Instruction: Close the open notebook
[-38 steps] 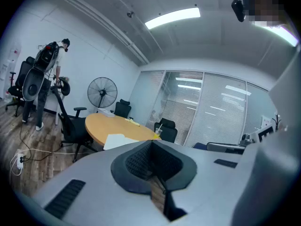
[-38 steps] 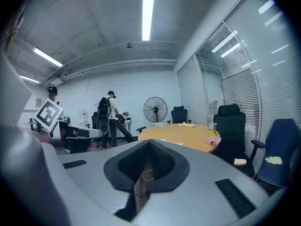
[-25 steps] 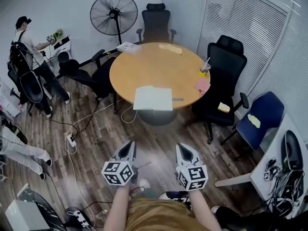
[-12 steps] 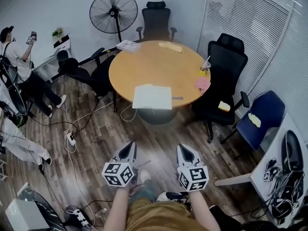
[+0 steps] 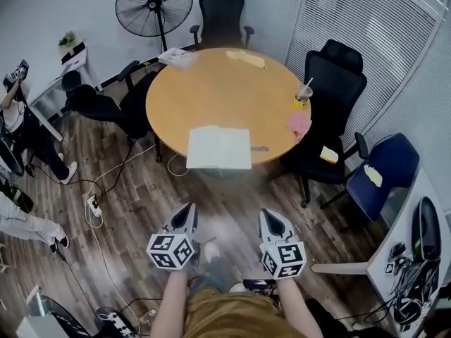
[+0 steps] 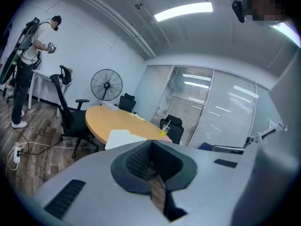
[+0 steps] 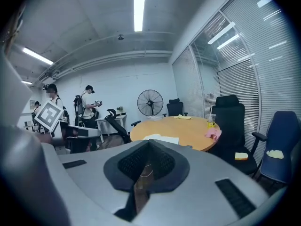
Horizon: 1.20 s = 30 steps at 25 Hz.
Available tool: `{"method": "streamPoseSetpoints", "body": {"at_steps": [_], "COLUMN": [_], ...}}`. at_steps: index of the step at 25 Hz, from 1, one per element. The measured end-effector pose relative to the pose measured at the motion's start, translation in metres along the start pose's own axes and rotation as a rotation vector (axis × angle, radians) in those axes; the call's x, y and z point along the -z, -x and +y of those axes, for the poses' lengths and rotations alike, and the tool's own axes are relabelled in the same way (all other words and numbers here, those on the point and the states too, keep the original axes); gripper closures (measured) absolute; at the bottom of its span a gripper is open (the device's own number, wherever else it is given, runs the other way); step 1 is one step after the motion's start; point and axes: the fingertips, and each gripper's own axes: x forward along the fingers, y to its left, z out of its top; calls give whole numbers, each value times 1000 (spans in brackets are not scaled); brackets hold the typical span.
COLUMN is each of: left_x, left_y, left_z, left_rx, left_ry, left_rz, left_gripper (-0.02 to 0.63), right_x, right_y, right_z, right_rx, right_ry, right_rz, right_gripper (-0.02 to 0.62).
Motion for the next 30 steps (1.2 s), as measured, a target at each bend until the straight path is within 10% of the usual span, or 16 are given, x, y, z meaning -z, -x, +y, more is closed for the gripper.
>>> {"method": "streamPoseSetpoints", "body": {"at_steps": [13, 30], "left_x": [-34, -36], "left_y": [-117, -153], "left_z": [106, 144], "left_rx": [2, 10], "left_ry": [54, 84], "left_rz": [68, 100], "left_gripper": [583, 583], "right_x": [-12, -19], "right_y": [-152, -192], "right_z": [-16, -18], "right_rx": [27, 60], "right_ry": [-3, 7], "right_rz": [71, 90], "right_gripper": [583, 583]}}
